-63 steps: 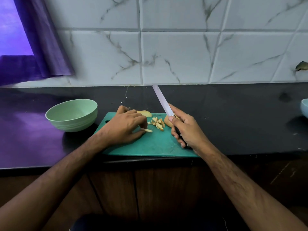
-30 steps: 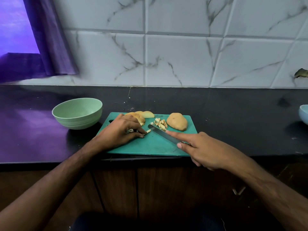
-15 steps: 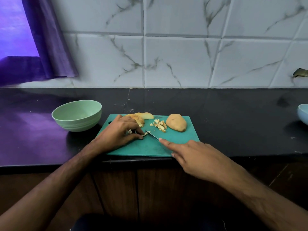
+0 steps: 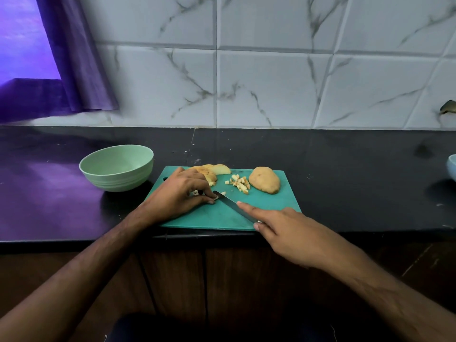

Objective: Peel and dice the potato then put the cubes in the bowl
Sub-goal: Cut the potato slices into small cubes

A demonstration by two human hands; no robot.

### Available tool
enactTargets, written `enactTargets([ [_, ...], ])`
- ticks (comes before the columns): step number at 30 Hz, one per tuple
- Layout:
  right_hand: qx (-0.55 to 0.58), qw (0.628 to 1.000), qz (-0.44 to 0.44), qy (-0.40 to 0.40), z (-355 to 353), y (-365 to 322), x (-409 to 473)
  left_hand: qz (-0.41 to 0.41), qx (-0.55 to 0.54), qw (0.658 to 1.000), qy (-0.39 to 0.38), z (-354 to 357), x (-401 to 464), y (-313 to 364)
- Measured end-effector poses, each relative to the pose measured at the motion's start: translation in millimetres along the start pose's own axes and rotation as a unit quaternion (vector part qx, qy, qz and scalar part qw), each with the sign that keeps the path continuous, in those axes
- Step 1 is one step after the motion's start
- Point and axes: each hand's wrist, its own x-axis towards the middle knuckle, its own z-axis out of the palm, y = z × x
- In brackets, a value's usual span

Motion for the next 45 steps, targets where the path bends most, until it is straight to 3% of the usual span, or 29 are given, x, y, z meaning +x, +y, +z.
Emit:
enactTargets([
  [6,-0.101,0.994,-0.016,0.036,4,-9,-3,0.001,0.004,1.0,0.011,-1,-1,1],
  [12,0.013,1.0,0.0,0.026,-7,-2,-5,-0.007,0.015,1.0,0.015,-2,0,2],
  [19,0.043,0.999,-0.005,-0.005,2,-6,-1,-0.024,0.013,1.0,-0.003,-3,1,3],
  [27,-0.12,0.992,-0.015,0.032,4,-14,-3,-0.029,0.021,0.999,0.004,-2,-1,1],
  [34,0.057,0.998,0.011,0.026,-12,-2,-10,-0.044,0.025,0.998,0.026,-2,-1,1],
  [40,0.077,0.997,-0.012,-0.009,-6,-12,-15,-0.113,0.004,0.986,0.126,-8,-2,-1],
  [45,0.032,0.999,-0.03,0.023,5,-25,4,-0.158,0.06,0.976,0.138,-8,-2,1],
])
